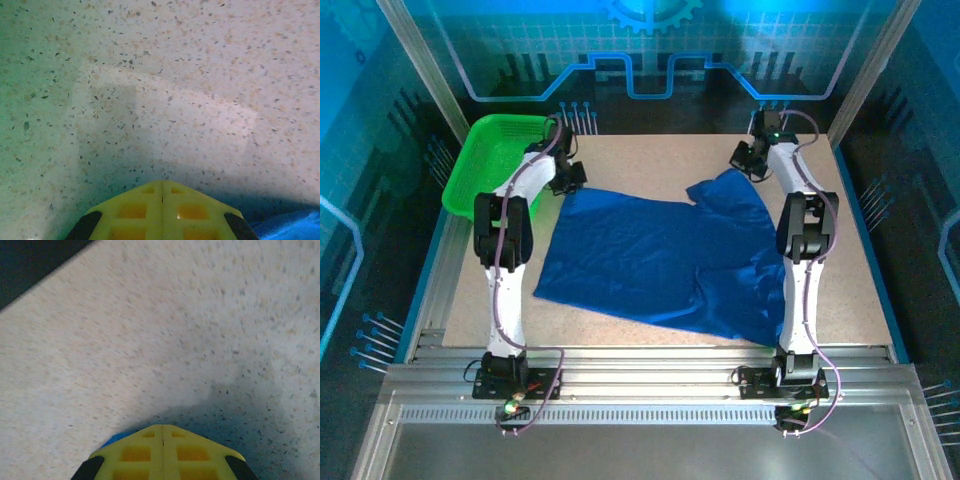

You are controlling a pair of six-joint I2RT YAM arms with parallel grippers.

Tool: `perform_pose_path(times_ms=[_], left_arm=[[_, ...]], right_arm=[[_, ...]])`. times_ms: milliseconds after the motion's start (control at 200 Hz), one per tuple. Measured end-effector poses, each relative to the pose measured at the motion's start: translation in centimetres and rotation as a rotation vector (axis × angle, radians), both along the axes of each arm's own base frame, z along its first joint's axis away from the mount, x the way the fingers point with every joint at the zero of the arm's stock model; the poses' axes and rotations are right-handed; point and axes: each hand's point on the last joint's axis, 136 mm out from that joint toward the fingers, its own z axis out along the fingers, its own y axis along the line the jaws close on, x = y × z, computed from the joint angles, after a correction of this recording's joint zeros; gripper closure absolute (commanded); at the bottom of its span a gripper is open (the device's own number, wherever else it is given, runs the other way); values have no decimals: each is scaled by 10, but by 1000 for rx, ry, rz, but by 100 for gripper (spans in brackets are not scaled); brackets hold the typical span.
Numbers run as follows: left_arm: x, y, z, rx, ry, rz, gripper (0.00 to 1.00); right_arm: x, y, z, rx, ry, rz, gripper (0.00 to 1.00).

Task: Fold and stack the t-shirts

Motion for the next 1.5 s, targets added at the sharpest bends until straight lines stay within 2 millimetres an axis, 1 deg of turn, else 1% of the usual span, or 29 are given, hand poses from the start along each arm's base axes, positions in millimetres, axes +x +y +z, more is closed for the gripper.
perform_pose_path(times_ms=[70, 160, 360, 450, 530, 795, 925, 1076, 1176, 1321, 1501], left_arm=[[-2, -1, 9, -4, -20, -4, 100], [-4, -1, 16, -7, -40, -6, 100], [-18, 0, 26, 3, -50, -28, 100], [-23, 1, 30, 6, -57, -36, 100], [-27, 1, 35, 12, -69, -47, 100], [-43, 4, 46, 27, -89, -72, 100], [-49, 8, 41, 31, -76, -70, 100], [-49, 15, 39, 44, -73, -72, 100], [-49, 18, 39, 58, -71, -71, 100], [-50, 21, 36, 81, -69, -84, 100], [-53, 24, 33, 110, -64, -99, 100]], right_arm=[[-1, 0, 14, -5, -31, 7, 100], [-8, 0, 24, -12, -46, 14, 100], [-29, -1, 25, -33, -31, 27, 100], [-43, -1, 25, -33, -19, 29, 100], [-61, 0, 26, -35, -8, 34, 100], [-127, 6, 41, -36, -4, 37, 100], [-156, 5, 39, -26, 10, 22, 100], [-193, 3, 33, -17, 44, -4, 100], [-216, 3, 36, -2, 51, -26, 100], [-245, 2, 42, 16, 52, -55, 100], [-281, -3, 40, 13, 77, -93, 100]])
